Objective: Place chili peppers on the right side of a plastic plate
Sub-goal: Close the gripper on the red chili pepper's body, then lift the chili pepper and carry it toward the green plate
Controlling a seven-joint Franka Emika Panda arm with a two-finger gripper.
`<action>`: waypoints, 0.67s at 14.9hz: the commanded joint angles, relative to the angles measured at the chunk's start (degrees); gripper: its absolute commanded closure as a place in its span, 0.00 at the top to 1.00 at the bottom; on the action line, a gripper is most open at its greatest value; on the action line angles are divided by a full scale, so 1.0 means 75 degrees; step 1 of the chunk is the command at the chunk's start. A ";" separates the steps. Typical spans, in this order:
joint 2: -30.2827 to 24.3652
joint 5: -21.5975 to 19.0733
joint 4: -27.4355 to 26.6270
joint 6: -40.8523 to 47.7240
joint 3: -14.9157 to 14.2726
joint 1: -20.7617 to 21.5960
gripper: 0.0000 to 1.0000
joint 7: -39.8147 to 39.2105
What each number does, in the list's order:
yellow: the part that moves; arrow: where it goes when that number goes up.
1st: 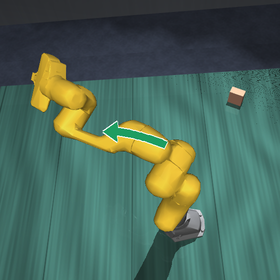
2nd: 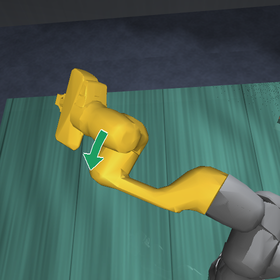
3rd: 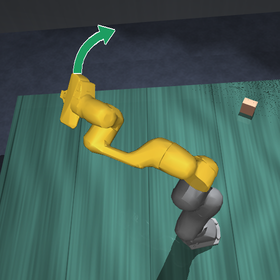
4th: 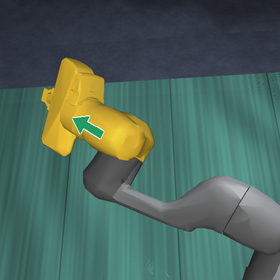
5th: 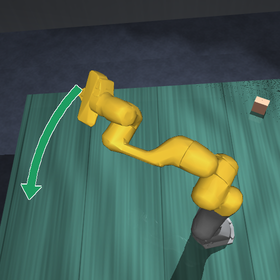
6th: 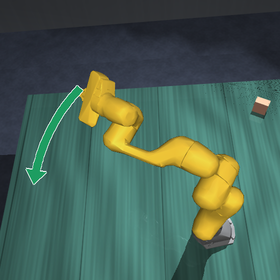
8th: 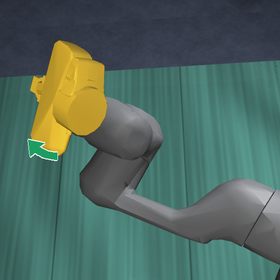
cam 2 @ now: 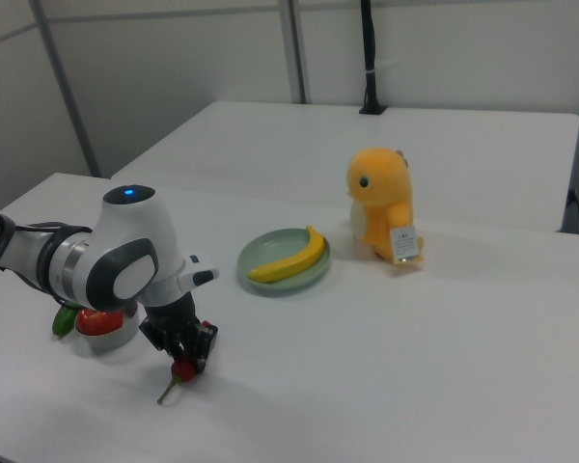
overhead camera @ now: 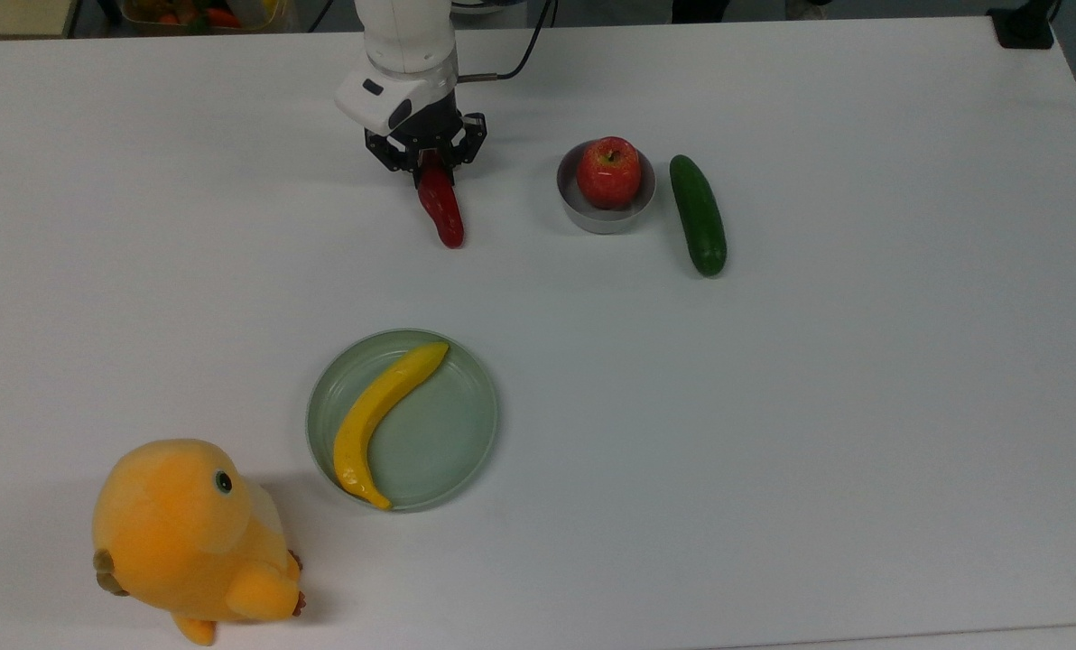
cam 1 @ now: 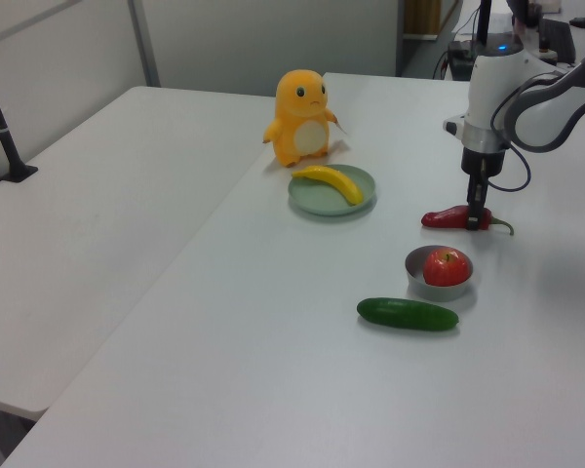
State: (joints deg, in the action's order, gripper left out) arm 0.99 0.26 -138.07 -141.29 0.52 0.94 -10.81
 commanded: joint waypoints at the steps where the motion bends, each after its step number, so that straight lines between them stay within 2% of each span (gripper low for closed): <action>1: -0.0213 0.0083 0.0023 0.0182 0.0000 -0.0020 0.26 -0.0083; 7: -0.0541 0.0071 0.0759 0.1388 -0.0035 -0.0113 0.27 -0.0130; 9: -0.0530 0.0048 0.1297 0.2007 -0.0093 -0.0148 0.27 -0.0130; 10: -0.0495 0.0048 0.1799 0.2509 -0.0128 -0.0218 0.27 -0.0130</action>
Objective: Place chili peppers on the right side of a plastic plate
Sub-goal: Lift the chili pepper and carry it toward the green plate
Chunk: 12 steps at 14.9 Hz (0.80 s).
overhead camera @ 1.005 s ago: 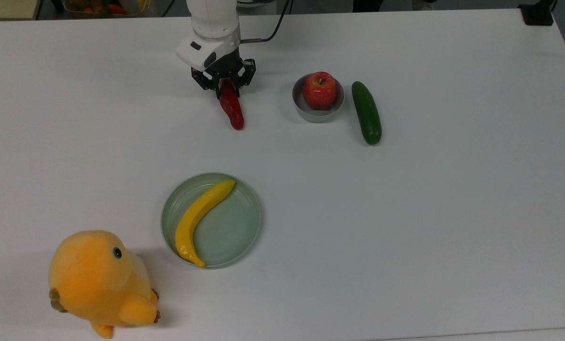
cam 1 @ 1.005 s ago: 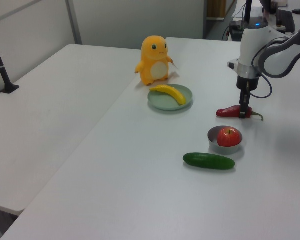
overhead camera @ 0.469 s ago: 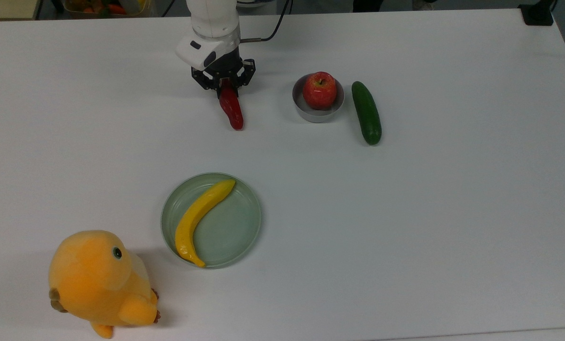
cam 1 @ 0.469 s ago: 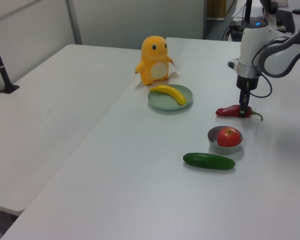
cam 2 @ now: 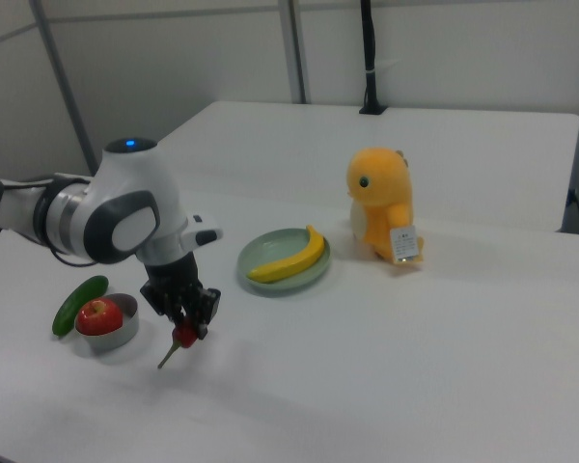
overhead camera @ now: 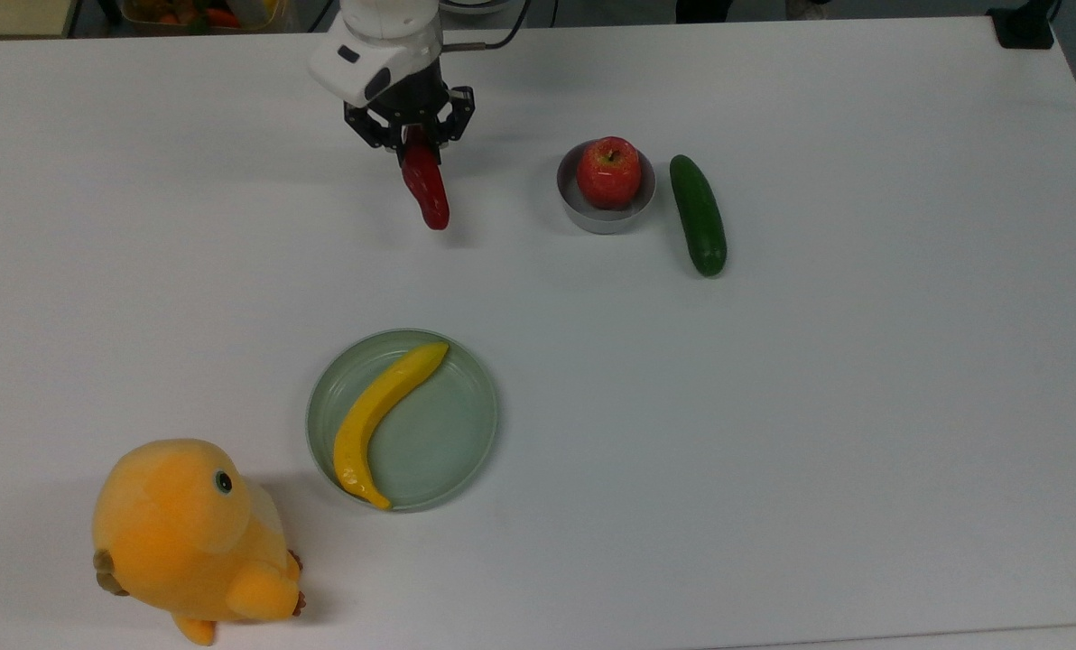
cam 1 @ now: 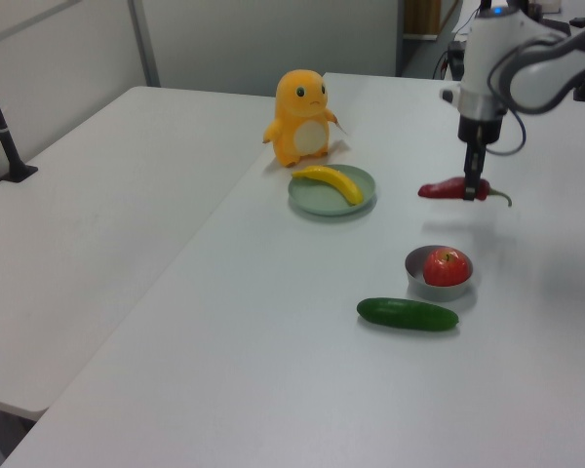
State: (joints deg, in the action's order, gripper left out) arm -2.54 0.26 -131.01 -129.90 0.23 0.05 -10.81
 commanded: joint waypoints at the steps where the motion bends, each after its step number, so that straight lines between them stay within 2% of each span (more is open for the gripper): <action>1: 0.0022 0.0025 0.1211 0.1320 -0.0124 -0.0112 0.27 -0.0118; 5: 0.0478 -0.0104 0.2863 0.2424 -0.0452 -0.0100 0.27 -0.0118; 9: 0.1484 -0.0467 0.4456 0.2460 -0.0582 -0.0392 0.27 -0.0222; 12: 0.2141 -0.0491 0.5266 0.2402 -0.0582 -0.0720 0.27 -0.0550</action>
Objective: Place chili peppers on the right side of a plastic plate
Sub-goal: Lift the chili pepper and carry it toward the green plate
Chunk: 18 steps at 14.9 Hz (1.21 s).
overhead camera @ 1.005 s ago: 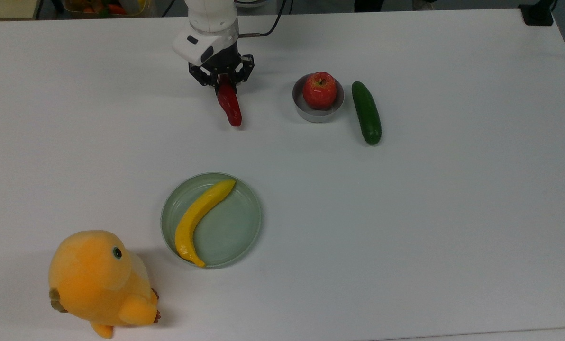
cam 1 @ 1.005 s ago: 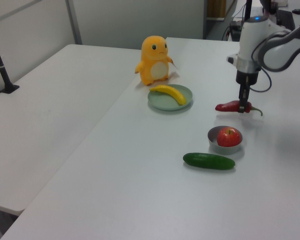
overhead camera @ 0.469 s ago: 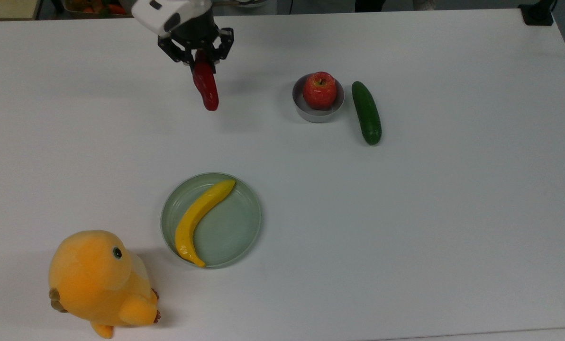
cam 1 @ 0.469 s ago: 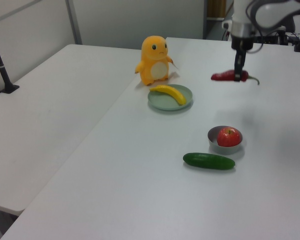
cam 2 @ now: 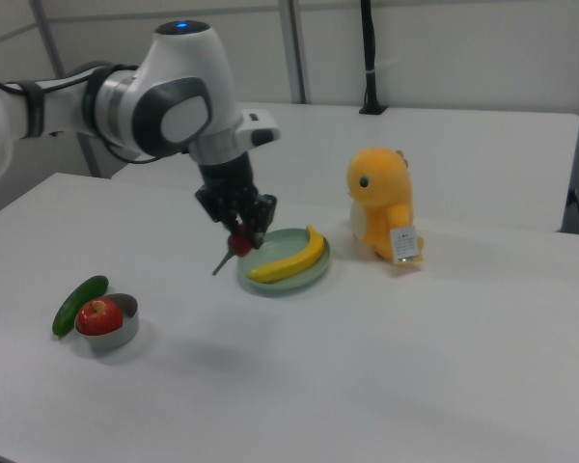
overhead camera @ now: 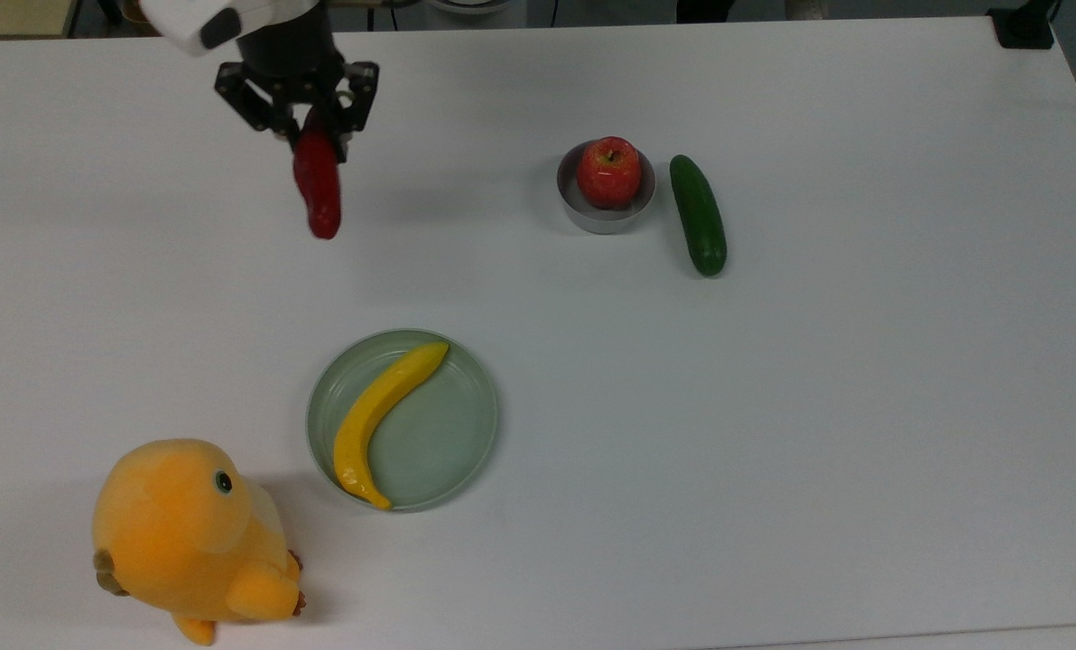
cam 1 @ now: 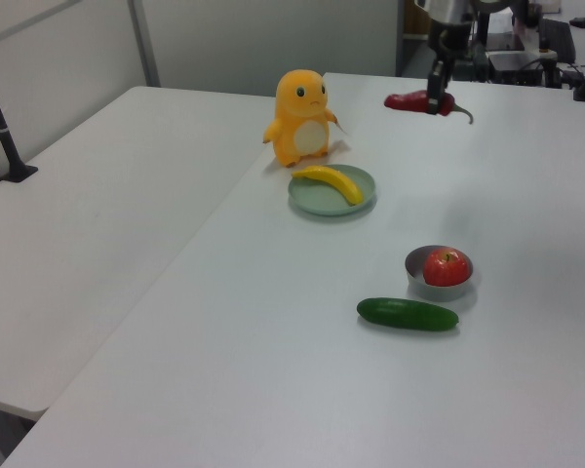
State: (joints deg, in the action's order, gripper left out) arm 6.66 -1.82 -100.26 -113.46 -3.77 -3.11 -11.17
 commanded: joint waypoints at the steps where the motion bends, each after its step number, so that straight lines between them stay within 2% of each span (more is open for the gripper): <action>1: 0.1148 -0.0249 0.1401 0.0175 -0.0048 -0.0381 0.27 -0.0792; 5: 0.1981 -0.0449 0.2059 -0.0234 -0.0059 -0.0686 0.27 -0.1696; 10: 0.2966 -0.0461 0.2071 -0.2225 -0.0048 -0.0698 0.27 -0.1780; 18: 0.3962 -0.0484 0.2071 -0.3948 0.0022 -0.0535 0.27 -0.1768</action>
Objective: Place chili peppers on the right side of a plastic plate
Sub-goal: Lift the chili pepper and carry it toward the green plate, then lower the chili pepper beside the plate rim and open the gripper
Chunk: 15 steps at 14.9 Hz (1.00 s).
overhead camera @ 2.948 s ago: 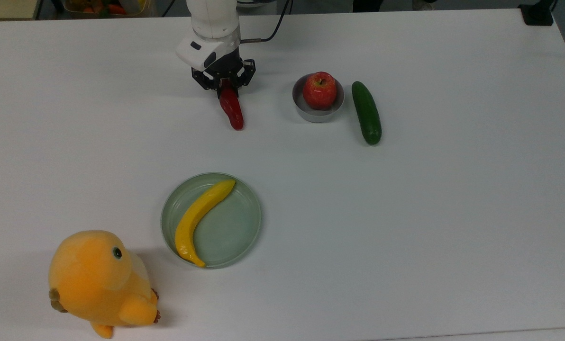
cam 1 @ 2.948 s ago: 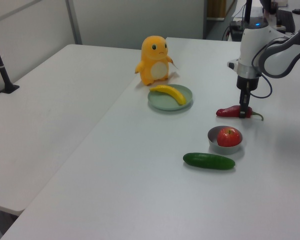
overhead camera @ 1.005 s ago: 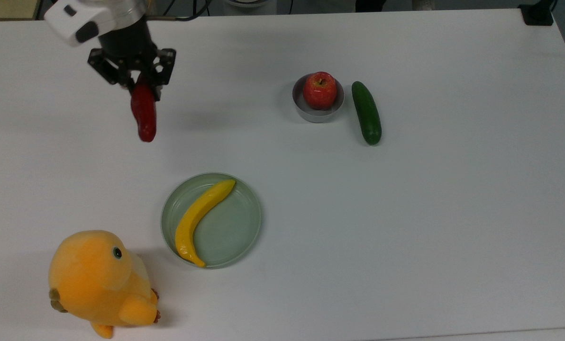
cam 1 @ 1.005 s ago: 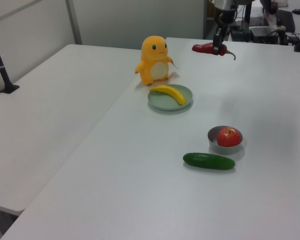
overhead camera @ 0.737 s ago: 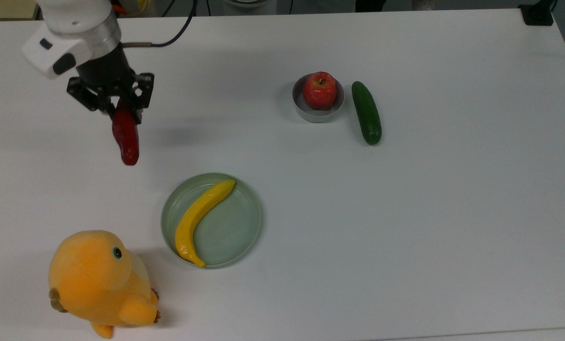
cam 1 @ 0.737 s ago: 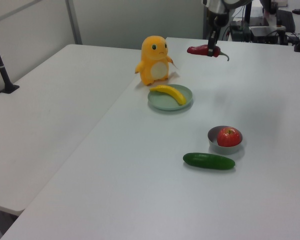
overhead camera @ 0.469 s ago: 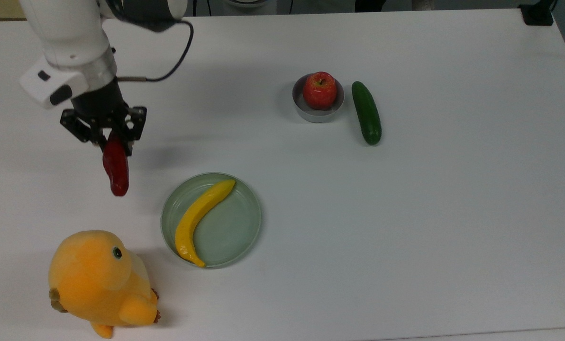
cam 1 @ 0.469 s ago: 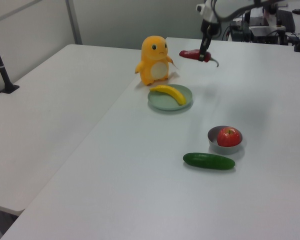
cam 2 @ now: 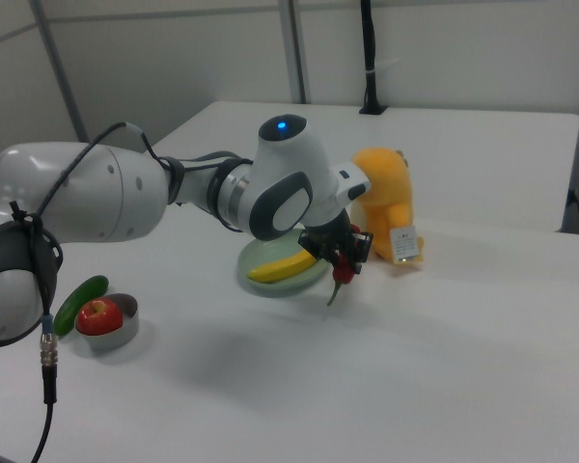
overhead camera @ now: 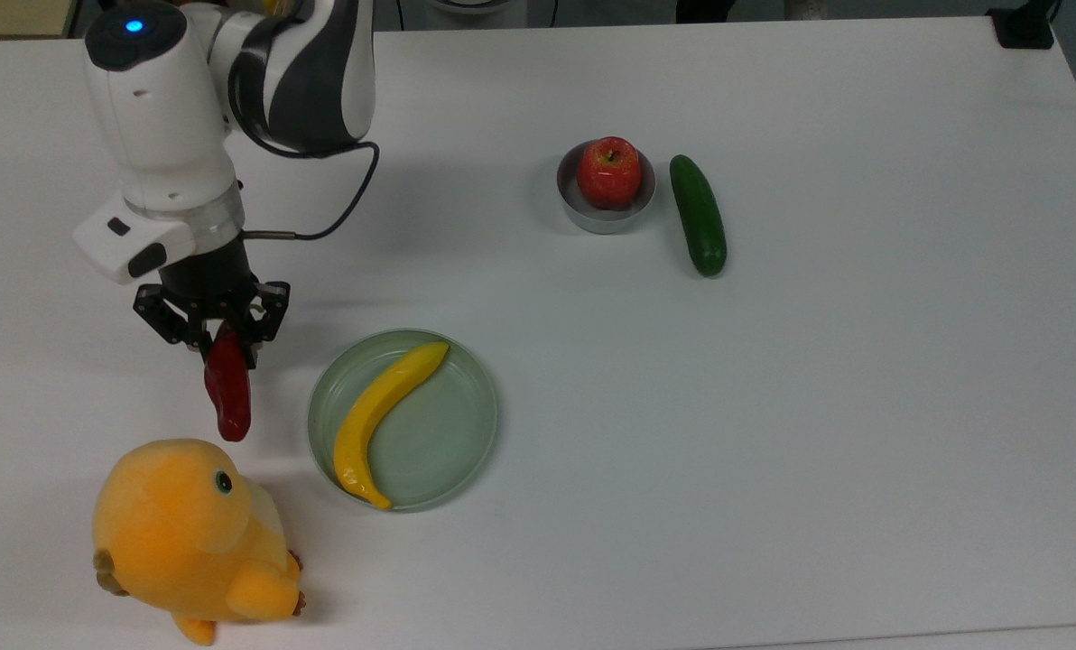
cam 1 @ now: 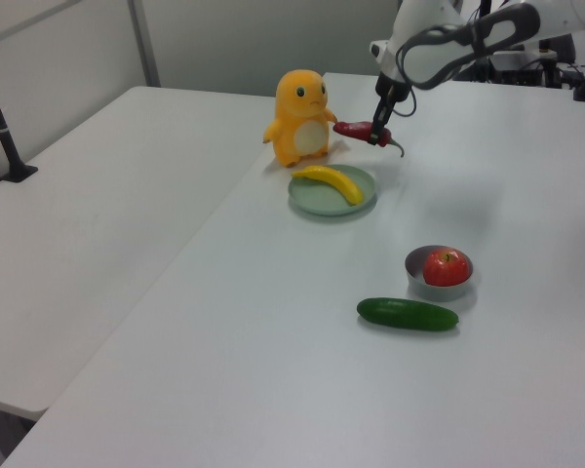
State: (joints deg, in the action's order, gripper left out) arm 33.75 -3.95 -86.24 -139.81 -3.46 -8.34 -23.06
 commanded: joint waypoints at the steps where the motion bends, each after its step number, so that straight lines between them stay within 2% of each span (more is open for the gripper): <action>1: 0.0421 -0.0200 0.0201 -0.0529 -0.0019 0.0209 0.27 -0.0172; 4: 0.0527 -0.0200 0.0201 -0.0624 0.0005 0.0257 0.29 -0.0183; 5: 0.0539 -0.0189 0.0201 -0.0635 0.0016 0.0268 0.37 -0.0183; 6: 0.0539 -0.0188 0.0201 -0.0636 0.0028 0.0268 0.61 -0.0183; 8: 0.0539 -0.0177 0.0201 -0.0624 0.0017 0.0257 0.79 -0.0207; 10: 0.0527 -0.0107 0.0190 -0.0624 0.0017 0.0268 0.93 -0.0230; 13: 0.0422 -0.0095 0.0166 -0.0612 0.0017 0.0257 1.00 -0.0230; 15: 0.0154 -0.0095 0.0131 -0.0600 0.0017 0.0245 1.00 -0.0207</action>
State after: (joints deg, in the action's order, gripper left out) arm 37.06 -3.95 -85.40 -143.77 -3.09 -6.64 -23.38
